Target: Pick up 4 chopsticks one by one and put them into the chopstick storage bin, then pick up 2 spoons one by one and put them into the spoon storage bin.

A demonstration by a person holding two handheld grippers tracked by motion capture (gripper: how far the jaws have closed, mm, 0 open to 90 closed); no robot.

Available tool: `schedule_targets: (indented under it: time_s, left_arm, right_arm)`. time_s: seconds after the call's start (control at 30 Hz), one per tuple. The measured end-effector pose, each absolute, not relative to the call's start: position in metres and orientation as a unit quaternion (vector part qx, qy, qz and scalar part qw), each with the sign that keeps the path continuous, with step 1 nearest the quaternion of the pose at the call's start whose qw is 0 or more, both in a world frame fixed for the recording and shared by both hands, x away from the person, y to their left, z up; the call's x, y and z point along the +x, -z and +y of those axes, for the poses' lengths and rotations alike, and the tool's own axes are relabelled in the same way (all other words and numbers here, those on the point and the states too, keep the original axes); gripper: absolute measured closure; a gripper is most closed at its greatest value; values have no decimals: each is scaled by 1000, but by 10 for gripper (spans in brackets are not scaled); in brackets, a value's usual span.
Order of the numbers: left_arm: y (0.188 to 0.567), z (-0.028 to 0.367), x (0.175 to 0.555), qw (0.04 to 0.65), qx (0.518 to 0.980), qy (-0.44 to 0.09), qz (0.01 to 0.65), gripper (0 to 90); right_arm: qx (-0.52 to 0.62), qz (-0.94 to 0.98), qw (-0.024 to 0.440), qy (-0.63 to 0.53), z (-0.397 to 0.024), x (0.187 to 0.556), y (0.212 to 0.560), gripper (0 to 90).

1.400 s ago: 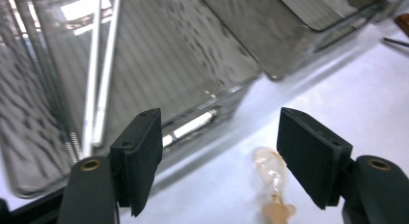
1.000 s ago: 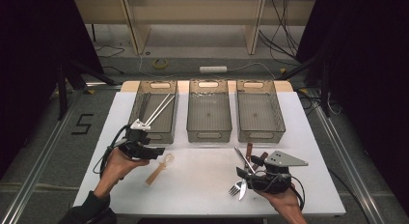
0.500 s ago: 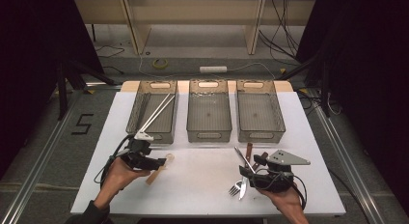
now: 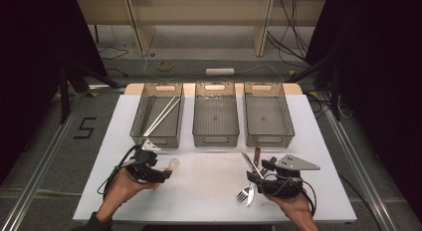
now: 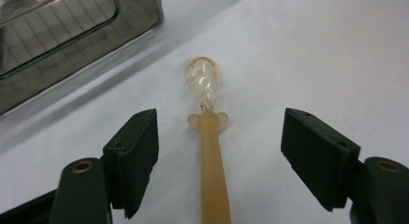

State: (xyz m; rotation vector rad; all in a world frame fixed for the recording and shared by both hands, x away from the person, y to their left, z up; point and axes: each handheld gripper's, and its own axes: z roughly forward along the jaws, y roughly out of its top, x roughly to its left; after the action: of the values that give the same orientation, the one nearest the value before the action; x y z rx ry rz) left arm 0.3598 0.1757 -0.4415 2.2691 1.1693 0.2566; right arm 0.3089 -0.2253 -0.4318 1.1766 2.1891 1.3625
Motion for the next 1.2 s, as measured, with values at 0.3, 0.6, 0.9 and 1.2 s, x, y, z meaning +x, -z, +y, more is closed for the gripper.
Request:
schedule_targets:
  time_s: [0.3,0.6,0.9,1.2]
  left_arm:
    - [446,173,354,272,859,-84,425,285]
    - [450,171,353,252,868,-77,421,284]
    - [456,171,354,227,878,-67,416,327]
    - [463,171,355,211,882,-61,417,423]
  right_arm:
    - [406,763,151,-480,-225,309,432,313]
    - [405,763,146,-483,-226,309,433,307]
    - [405,763,146,-483,-225,309,433,307]
    - [404,764,146,-481,-224,308,433,307]
